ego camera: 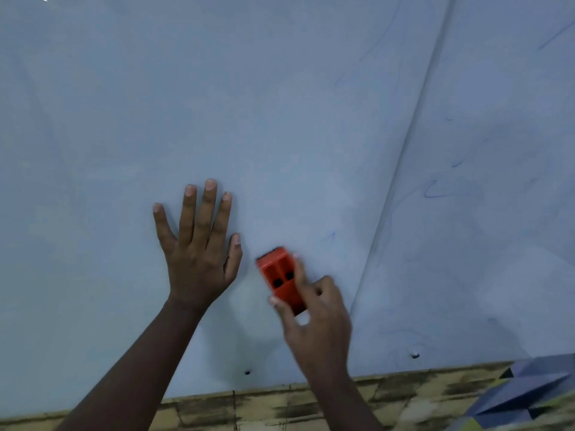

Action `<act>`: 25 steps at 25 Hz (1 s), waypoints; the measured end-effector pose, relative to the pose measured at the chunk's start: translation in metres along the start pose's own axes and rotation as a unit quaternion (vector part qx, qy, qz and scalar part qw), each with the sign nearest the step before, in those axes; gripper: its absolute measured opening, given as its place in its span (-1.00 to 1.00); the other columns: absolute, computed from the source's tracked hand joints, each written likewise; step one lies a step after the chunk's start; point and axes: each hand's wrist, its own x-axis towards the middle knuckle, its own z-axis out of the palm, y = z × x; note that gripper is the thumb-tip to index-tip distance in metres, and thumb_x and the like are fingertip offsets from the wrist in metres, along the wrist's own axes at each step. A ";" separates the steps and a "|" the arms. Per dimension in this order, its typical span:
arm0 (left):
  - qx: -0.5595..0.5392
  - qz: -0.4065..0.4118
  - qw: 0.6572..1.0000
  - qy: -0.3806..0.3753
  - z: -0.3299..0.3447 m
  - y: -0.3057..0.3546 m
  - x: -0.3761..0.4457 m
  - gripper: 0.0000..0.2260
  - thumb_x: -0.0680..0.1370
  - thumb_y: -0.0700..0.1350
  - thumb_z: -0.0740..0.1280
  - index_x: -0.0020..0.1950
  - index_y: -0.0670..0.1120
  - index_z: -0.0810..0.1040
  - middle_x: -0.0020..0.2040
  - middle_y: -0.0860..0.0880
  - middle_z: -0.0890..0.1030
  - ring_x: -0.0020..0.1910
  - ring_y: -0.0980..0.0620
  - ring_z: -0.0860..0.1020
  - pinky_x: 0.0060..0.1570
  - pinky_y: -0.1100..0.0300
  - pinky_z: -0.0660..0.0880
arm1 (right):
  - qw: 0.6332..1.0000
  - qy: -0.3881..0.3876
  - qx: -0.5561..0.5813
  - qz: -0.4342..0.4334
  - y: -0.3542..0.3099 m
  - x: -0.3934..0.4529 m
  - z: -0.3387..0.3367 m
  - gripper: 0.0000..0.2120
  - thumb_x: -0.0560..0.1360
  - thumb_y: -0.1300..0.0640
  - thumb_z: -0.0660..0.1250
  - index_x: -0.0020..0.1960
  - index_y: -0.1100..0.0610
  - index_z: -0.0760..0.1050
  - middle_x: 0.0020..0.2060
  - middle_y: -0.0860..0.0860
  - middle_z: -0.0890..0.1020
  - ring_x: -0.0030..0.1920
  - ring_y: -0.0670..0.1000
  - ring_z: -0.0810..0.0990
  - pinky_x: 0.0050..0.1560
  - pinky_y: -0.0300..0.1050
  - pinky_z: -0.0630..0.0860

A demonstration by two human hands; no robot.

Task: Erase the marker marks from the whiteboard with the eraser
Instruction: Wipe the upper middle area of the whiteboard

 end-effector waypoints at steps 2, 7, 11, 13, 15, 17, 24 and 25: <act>0.000 -0.001 1.000 0.000 0.000 0.000 -0.001 -0.43 0.72 -0.02 0.18 0.72 -0.15 0.18 0.70 -0.17 0.16 0.72 -0.17 0.04 0.61 -0.40 -0.07 | 0.996 0.059 0.040 0.056 0.011 0.026 -0.025 -0.28 0.48 -0.40 0.30 0.56 -0.46 0.09 -0.11 -0.12 0.38 -0.16 -0.04 0.49 -0.20 -0.06 0.55; 0.007 -0.004 1.000 -0.002 0.001 0.002 -0.001 -0.42 0.73 -0.02 0.17 0.72 -0.14 0.15 0.72 -0.16 0.13 0.72 -0.18 0.05 0.61 -0.41 -0.06 | 0.973 0.139 0.131 0.131 0.045 0.065 -0.066 -0.31 0.49 -0.32 0.37 0.55 -0.39 0.18 -0.07 -0.05 0.48 -0.09 -0.14 0.57 -0.05 0.07 0.64; 0.009 -0.008 1.000 -0.003 0.002 0.004 -0.002 -0.41 0.72 -0.02 0.16 0.73 -0.14 0.13 0.74 -0.13 0.07 0.72 -0.18 0.05 0.61 -0.41 -0.06 | 0.977 0.125 0.140 0.100 0.028 0.059 -0.059 -0.35 0.50 -0.36 0.36 0.51 -0.47 0.16 -0.11 -0.09 0.42 -0.18 -0.11 0.53 -0.12 0.00 0.61; 0.010 -0.008 1.000 -0.005 0.002 0.004 -0.003 -0.41 0.72 -0.02 0.16 0.73 -0.14 0.13 0.74 -0.13 0.07 0.72 -0.19 0.05 0.61 -0.42 -0.05 | 0.991 0.070 0.098 0.054 0.010 0.050 -0.045 -0.34 0.48 -0.40 0.31 0.47 -0.59 0.07 -0.11 -0.13 0.37 -0.20 -0.09 0.47 -0.16 -0.07 0.57; 0.008 -0.009 1.000 -0.008 0.002 0.004 -0.003 -0.41 0.72 -0.01 0.16 0.73 -0.14 0.13 0.75 -0.13 0.06 0.72 -0.18 0.05 0.61 -0.41 -0.06 | 0.999 0.003 0.037 -0.005 -0.013 0.033 -0.026 -0.29 0.48 -0.41 0.26 0.55 -0.52 0.01 -0.09 -0.14 0.34 -0.13 -0.09 0.45 -0.19 -0.12 0.56; 0.010 -0.008 1.000 -0.006 0.002 0.003 -0.003 -0.42 0.74 0.00 0.13 0.74 -0.13 0.11 0.75 -0.13 0.04 0.73 -0.17 0.04 0.62 -0.38 -0.07 | 0.998 -0.025 -0.009 -0.048 -0.028 0.022 -0.013 -0.27 0.51 -0.40 0.24 0.61 -0.33 0.08 -0.08 -0.13 0.34 -0.12 -0.10 0.42 -0.24 -0.14 0.59; 0.018 0.003 1.000 -0.003 0.003 0.002 -0.006 -0.41 0.72 -0.02 0.16 0.73 -0.13 0.13 0.74 -0.13 0.07 0.72 -0.18 0.07 0.62 -0.38 -0.04 | 0.997 0.068 0.005 -0.029 -0.020 0.075 -0.047 -0.27 0.48 -0.43 0.25 0.60 -0.29 0.19 -0.12 -0.10 0.38 -0.18 -0.07 0.45 -0.26 -0.14 0.46; 0.018 0.004 1.000 -0.002 0.003 0.002 -0.006 -0.41 0.71 -0.02 0.16 0.73 -0.13 0.13 0.74 -0.13 0.07 0.72 -0.18 0.08 0.62 -0.38 -0.03 | 0.995 0.096 0.026 -0.002 -0.014 0.084 -0.057 -0.26 0.47 -0.43 0.27 0.59 -0.30 0.20 -0.13 -0.08 0.40 -0.18 -0.04 0.48 -0.23 -0.12 0.47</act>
